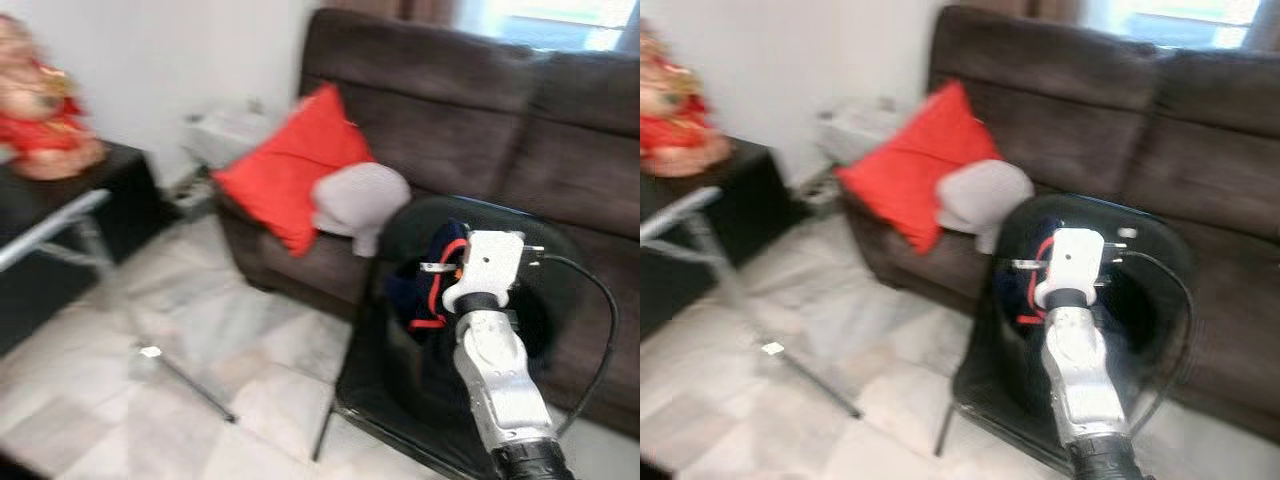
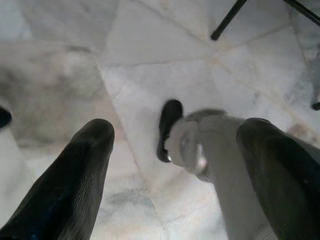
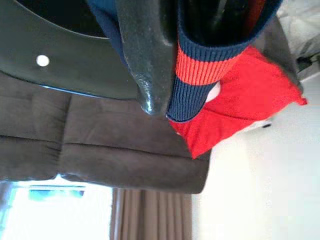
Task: Hang hanger
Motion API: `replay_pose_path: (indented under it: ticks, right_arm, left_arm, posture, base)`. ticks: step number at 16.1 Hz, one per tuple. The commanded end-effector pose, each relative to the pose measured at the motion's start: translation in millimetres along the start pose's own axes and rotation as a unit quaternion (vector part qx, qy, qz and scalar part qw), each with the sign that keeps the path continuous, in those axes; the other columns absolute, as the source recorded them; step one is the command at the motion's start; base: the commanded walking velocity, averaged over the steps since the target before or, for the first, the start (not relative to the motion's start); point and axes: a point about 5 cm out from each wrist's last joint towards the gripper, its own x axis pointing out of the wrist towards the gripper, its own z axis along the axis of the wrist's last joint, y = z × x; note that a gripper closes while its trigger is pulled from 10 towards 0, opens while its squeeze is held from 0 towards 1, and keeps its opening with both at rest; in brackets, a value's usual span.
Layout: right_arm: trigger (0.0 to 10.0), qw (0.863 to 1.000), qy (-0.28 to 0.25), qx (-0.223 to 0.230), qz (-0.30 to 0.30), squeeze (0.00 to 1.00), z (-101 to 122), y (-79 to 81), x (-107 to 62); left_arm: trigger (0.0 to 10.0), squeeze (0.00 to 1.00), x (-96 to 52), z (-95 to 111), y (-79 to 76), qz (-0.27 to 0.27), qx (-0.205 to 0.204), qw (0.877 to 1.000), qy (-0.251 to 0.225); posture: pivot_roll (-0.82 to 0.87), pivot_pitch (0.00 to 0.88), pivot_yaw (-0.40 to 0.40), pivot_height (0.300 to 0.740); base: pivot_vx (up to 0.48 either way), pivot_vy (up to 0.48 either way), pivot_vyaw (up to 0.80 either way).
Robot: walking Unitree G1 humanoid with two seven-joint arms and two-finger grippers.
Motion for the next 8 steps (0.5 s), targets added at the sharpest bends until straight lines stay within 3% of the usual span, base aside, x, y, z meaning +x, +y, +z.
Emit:
replay_pose_path:
  ticks: [1, 5, 8]
  right_arm:
    - [10.0, 1.000, -0.002, -0.002, 0.009, 0.00, 2.8, 4.7, 0.4]
    - [10.0, 0.999, 0.023, -0.007, 0.021, 0.00, -7.7, 7.1, -3.3]
    - [10.0, 0.997, 0.017, -0.016, 0.067, 0.00, -6.4, 15.7, -5.0]
  left_arm:
    - [10.0, 0.00, -1.3, -3.8, 2.0, 0.001, 0.006, 1.000, 0.011]
    - [10.0, 0.00, -1.8, -5.0, 2.3, 0.001, 0.007, 1.000, 0.011]
    - [10.0, 0.00, -2.7, -8.0, 3.2, 0.004, 0.006, 1.000, 0.017]
  posture:
    - [0.04, 0.026, -0.007, 0.740]
    - [0.05, 0.035, -0.007, 0.740]
    - [0.05, 0.037, -0.006, 0.740]
  base:
    - [0.000, 0.000, 0.80]
    - [0.000, 0.000, 0.80]
    - [0.000, 0.000, 0.80]
